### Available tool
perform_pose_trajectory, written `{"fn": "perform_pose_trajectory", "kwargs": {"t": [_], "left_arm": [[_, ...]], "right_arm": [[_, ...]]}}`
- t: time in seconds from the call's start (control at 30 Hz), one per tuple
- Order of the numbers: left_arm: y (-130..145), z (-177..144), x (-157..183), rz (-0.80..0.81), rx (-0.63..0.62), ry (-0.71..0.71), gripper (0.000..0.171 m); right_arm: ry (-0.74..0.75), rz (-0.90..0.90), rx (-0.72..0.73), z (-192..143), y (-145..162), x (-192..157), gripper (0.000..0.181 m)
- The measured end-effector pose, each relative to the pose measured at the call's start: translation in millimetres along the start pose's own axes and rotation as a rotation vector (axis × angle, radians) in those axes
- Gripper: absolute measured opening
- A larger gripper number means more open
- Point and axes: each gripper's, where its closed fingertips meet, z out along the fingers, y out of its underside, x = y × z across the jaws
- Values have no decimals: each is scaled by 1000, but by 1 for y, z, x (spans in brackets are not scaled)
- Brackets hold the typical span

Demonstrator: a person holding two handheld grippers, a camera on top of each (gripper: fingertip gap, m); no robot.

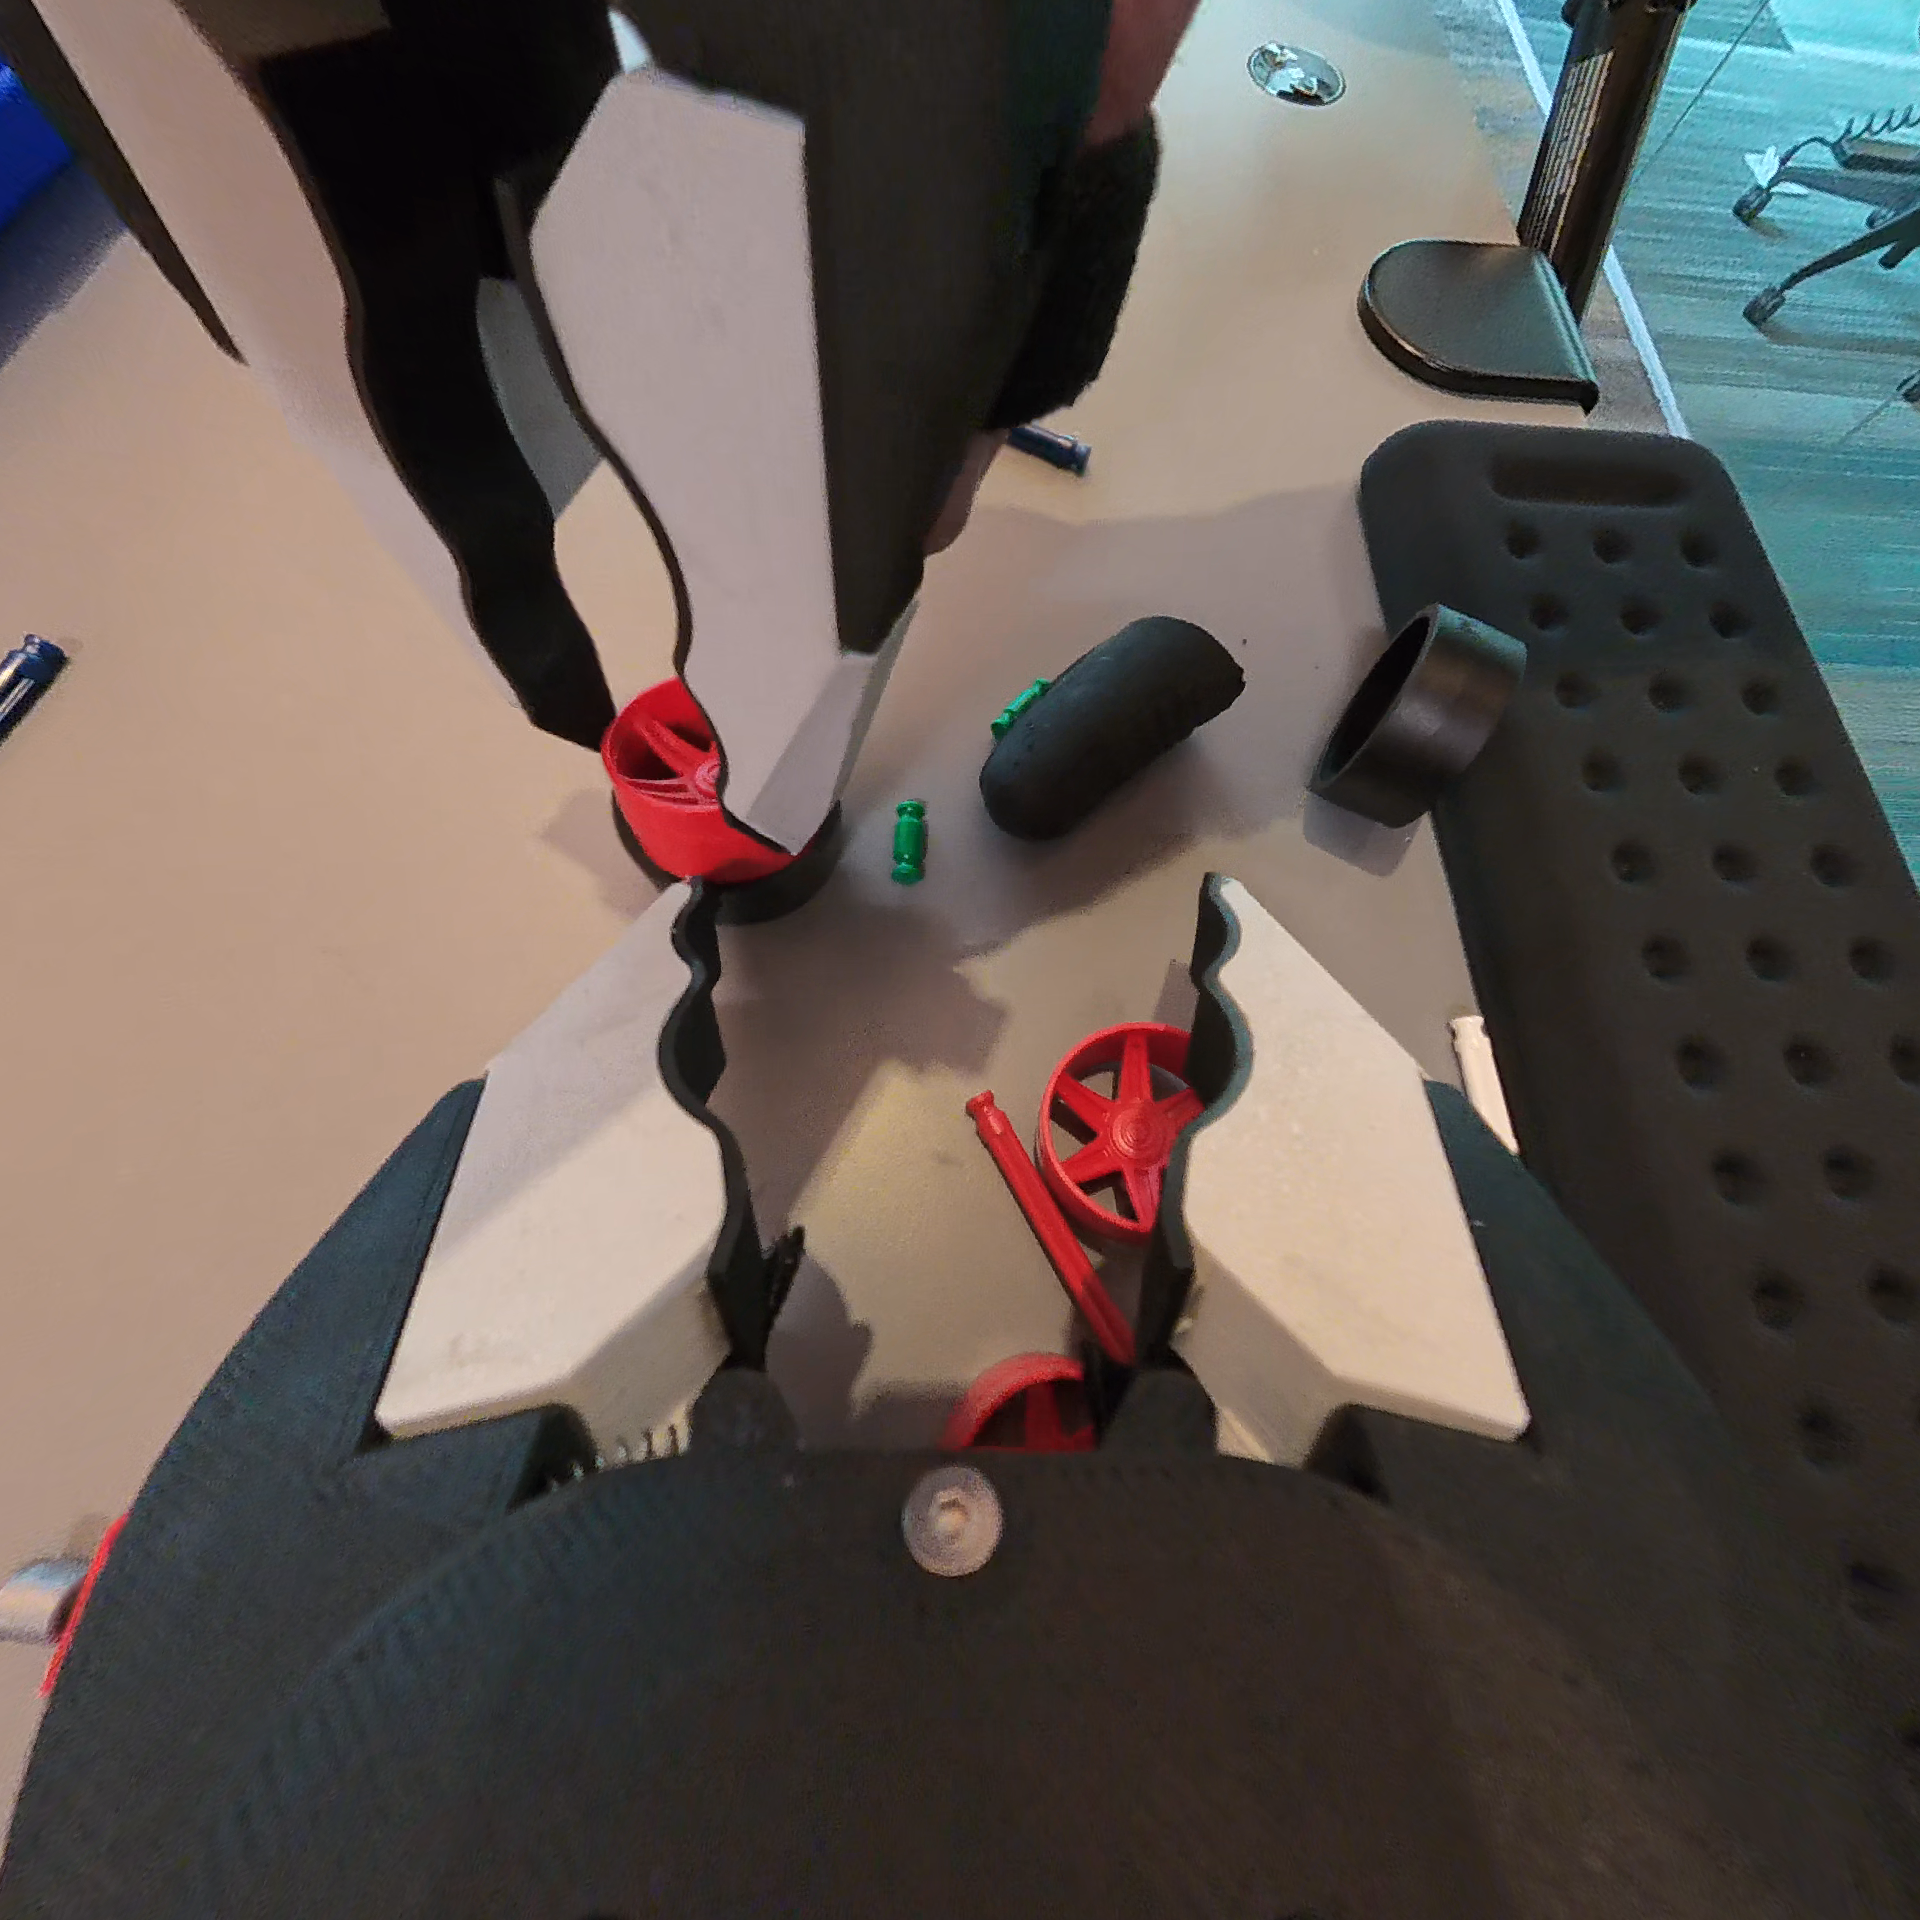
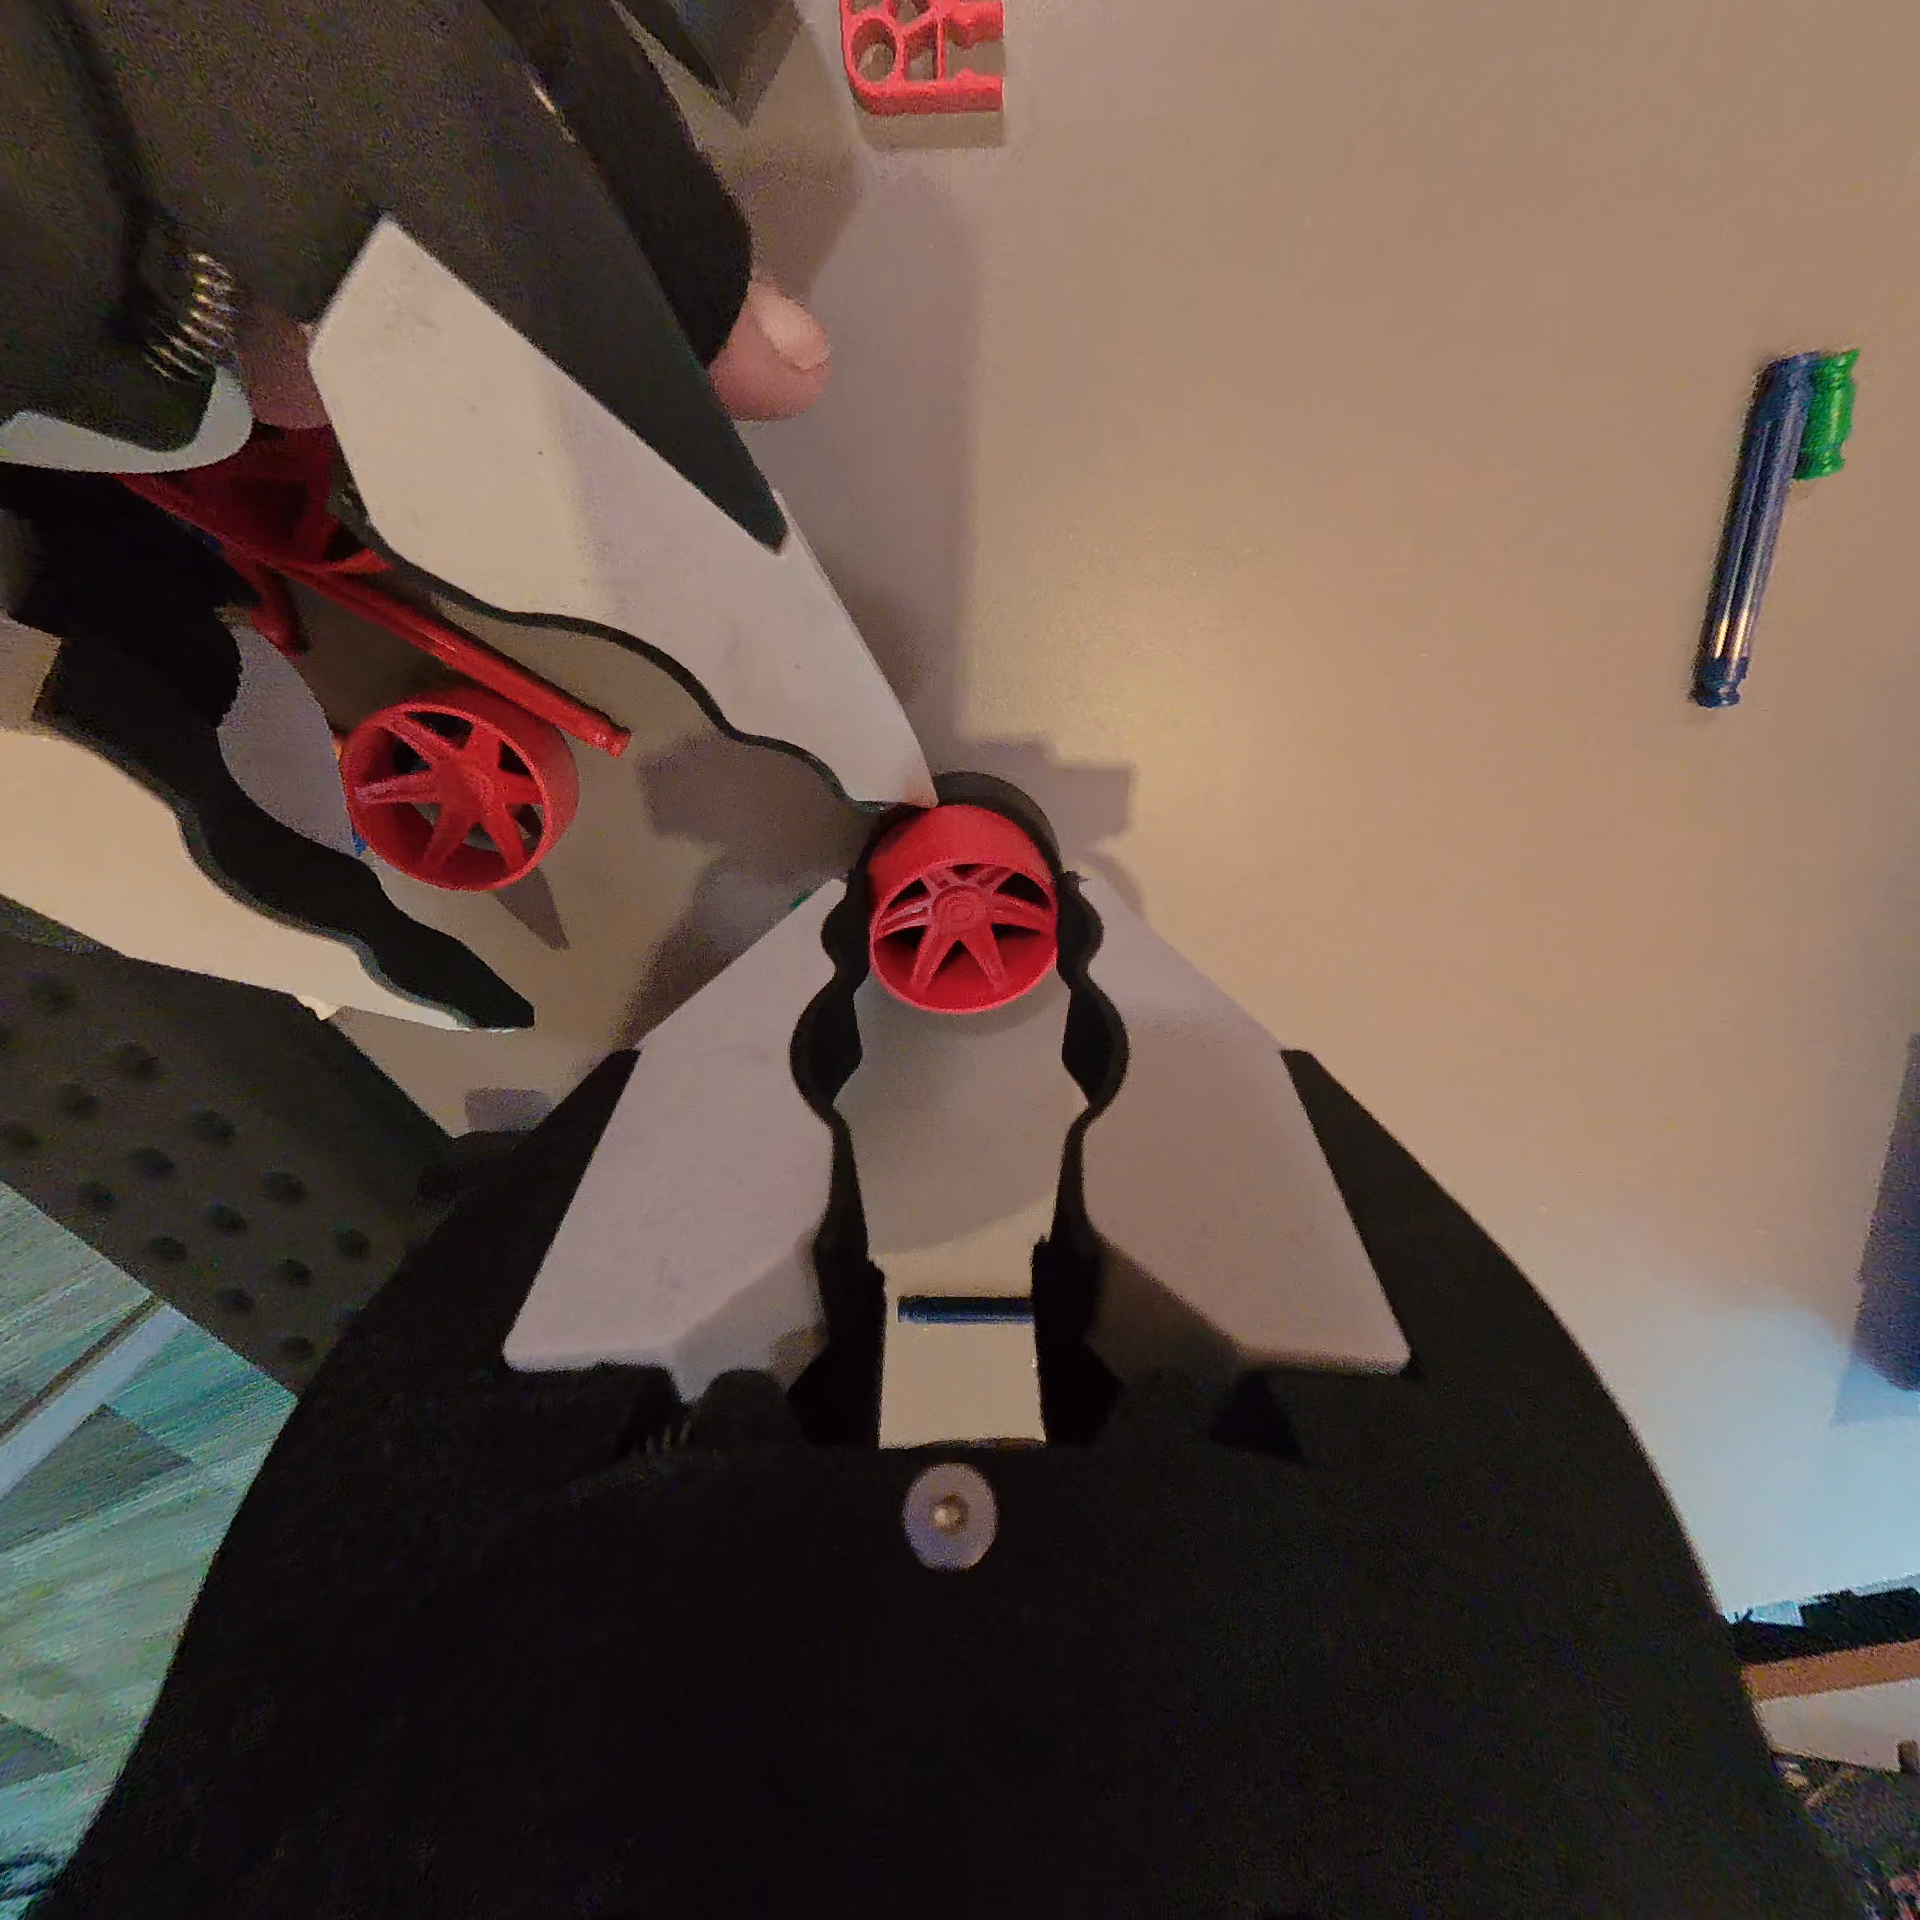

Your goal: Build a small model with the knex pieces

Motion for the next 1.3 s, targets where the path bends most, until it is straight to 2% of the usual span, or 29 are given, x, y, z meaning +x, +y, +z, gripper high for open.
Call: {"fn": "perform_pose_trajectory", "kwargs": {"t": [0.27, 0.5, 0.6, 0.73, 0.83, 0.9, 0.97, 1.03, 1.13, 1.3], "left_arm": [[1, 4, 3, 57, -18, -19, 100], [3, 6, 4, 102, -32, -38, 104], [3, 6, 3, 98, -30, -34, 103], [2, 2, 4, 61, -9, -4, 91], [4, 4, 4, 84, -25, -12, 93], [3, 4, 3, 71, -22, -9, 95], [2, 3, 3, 63, -19, -4, 96], [1, 3, 2, 73, -20, -7, 97], [1, 4, 4, 85, -25, 0, 96], [-2, 5, 8, 113, -27, 12, 96]], "right_arm": [[25, 9, -62, 3, 1, 1, 32], [32, 3, -96, 8, -3, 0, 29], [28, -7, -56, 7, -3, 0, 30], [-37, 53, 99, -5, -8, -5, 26], [-76, 99, 172, -11, -1, -4, 39], [-85, 117, 180, -12, 8, -3, 58], [-114, 139, 238, -15, 7, -7, 51], [-106, 160, 236, -12, 17, -3, 53], [-106, 158, 269, -4, 19, -6, 36], [-44, 135, 254, -2, 19, -5, 35]]}}
